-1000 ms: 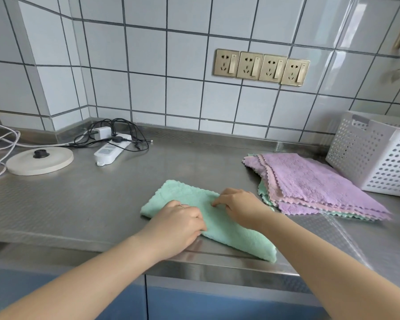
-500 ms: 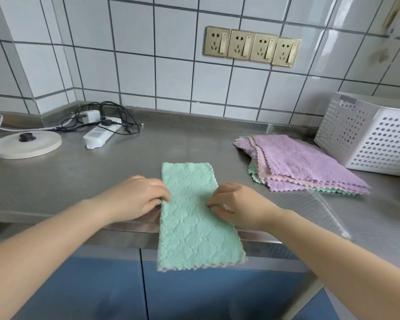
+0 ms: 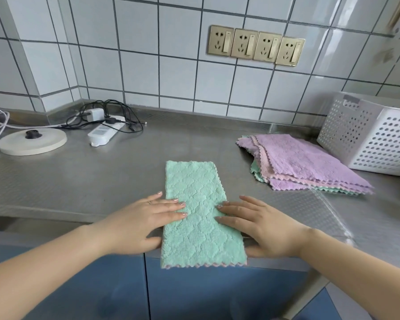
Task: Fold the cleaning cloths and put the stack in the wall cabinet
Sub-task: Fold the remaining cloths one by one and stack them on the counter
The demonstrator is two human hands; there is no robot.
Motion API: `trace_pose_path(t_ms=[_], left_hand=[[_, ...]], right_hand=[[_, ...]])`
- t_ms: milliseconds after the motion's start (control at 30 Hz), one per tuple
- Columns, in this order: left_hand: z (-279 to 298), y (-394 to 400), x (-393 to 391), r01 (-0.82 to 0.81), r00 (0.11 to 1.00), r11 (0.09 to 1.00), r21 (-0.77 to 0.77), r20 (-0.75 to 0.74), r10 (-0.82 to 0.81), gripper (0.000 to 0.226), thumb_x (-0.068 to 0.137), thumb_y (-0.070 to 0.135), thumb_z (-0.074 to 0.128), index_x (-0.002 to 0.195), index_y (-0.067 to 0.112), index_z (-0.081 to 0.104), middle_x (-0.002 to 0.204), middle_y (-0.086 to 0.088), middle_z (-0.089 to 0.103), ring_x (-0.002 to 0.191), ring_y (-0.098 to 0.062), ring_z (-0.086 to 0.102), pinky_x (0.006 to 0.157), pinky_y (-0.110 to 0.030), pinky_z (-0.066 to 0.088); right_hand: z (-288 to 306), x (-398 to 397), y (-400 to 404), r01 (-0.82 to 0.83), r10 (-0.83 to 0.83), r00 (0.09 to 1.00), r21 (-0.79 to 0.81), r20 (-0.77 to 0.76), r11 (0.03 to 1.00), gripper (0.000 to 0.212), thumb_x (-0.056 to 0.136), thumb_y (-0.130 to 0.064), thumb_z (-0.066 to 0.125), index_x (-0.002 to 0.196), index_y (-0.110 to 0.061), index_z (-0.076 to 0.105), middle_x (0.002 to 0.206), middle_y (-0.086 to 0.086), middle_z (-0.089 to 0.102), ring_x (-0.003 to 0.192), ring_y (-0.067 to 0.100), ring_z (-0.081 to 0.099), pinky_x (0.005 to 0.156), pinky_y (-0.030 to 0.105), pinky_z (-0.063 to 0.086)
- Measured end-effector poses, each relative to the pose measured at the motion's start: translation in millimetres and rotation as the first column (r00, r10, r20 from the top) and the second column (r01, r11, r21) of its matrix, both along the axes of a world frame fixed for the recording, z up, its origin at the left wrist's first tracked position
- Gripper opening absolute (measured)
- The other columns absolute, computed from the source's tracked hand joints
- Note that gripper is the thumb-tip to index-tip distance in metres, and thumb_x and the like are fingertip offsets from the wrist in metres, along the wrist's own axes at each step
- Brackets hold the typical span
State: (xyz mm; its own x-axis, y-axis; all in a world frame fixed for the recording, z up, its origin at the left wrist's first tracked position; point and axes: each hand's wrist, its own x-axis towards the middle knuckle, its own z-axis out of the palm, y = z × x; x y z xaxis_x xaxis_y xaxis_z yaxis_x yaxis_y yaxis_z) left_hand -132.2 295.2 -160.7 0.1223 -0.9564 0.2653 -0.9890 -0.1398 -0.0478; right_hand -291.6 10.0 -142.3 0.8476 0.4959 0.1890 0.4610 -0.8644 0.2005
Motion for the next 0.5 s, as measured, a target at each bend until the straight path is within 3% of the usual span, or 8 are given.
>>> trace_pose_path(t_ms=[133,200,267,300,333,367,433,500], left_hand=[[-5,-8,6,-0.048,0.963,0.983,-0.175,-0.270,-0.001,0.060,0.073,0.009,0.058,0.123,0.042,0.050,0.131,0.022,0.050,0.127,0.015,0.034,0.115,-0.016,0.012],[1,-11,7,-0.118,0.887,0.972,-0.204,-0.461,0.011,0.049,0.077,0.022,0.063,0.114,0.053,0.053,0.120,0.022,0.061,0.117,0.012,0.048,0.109,-0.013,0.026],[9,-19,1,-0.222,0.802,0.940,-0.258,-0.597,0.025,0.024,0.076,0.052,0.058,0.098,0.046,0.064,0.097,0.018,0.070,0.093,0.001,0.063,0.091,-0.022,0.043],[12,-23,-1,-0.302,0.741,0.909,-0.286,-0.670,0.035,0.035,0.072,0.060,0.053,0.088,0.033,0.067,0.084,0.015,0.069,0.078,-0.004,0.063,0.081,-0.026,0.045],[13,-27,0,-0.387,0.674,0.873,-0.297,-0.737,0.048,0.047,0.069,0.064,0.050,0.081,0.021,0.065,0.073,0.008,0.065,0.068,-0.009,0.059,0.074,-0.031,0.045],[14,-31,2,-0.455,0.605,0.837,-0.305,-0.795,0.039,0.051,0.068,0.064,0.050,0.083,0.017,0.062,0.070,0.000,0.064,0.066,-0.014,0.059,0.072,-0.035,0.047],[17,-42,6,-0.553,0.449,0.775,-0.305,-0.893,-0.032,0.056,0.074,0.054,0.058,0.120,0.024,0.051,0.081,-0.017,0.067,0.076,-0.025,0.063,0.081,-0.043,0.050],[20,-53,13,-0.641,0.368,0.713,-0.284,-0.929,-0.039,0.070,0.088,0.032,0.059,0.143,0.037,0.016,0.068,-0.018,0.055,0.064,-0.018,0.050,0.068,-0.026,0.044]], right_hand=[[2,7,11,0.064,-0.060,0.998,0.246,-0.022,0.967,0.044,0.091,-0.053,0.039,0.120,-0.027,0.060,0.125,-0.008,0.061,0.125,0.006,0.050,0.112,0.039,0.026],[9,12,18,0.161,-0.137,0.987,0.415,-0.087,0.895,0.053,0.090,-0.060,0.032,0.107,-0.023,0.066,0.111,-0.008,0.068,0.109,0.003,0.058,0.109,0.030,0.031],[16,17,26,0.299,-0.265,0.953,0.586,-0.147,0.753,0.049,0.090,-0.057,0.040,0.077,-0.017,0.064,0.074,-0.009,0.065,0.071,0.004,0.057,0.078,0.018,0.043],[18,21,29,0.359,-0.325,0.928,0.663,-0.180,0.658,0.044,0.092,-0.049,0.046,0.062,-0.018,0.054,0.056,-0.012,0.054,0.055,0.005,0.047,0.059,0.015,0.036],[20,27,32,0.401,-0.367,0.904,0.735,-0.219,0.547,0.044,0.093,-0.040,0.050,0.055,-0.020,0.041,0.045,-0.013,0.041,0.047,0.006,0.036,0.050,0.018,0.029],[23,34,36,0.423,-0.393,0.884,0.793,-0.253,0.439,0.047,0.093,-0.035,0.052,0.054,-0.021,0.032,0.041,-0.012,0.032,0.044,0.006,0.029,0.047,0.020,0.024],[32,52,41,0.430,-0.406,0.862,0.864,-0.305,0.263,0.047,0.094,-0.036,0.052,0.057,-0.021,0.026,0.044,-0.011,0.026,0.045,0.005,0.023,0.048,0.022,0.017],[36,73,38,0.467,-0.432,0.823,0.873,-0.369,0.143,0.046,0.094,-0.040,0.051,0.060,-0.020,0.026,0.052,-0.010,0.026,0.050,0.009,0.025,0.051,0.026,0.017]])
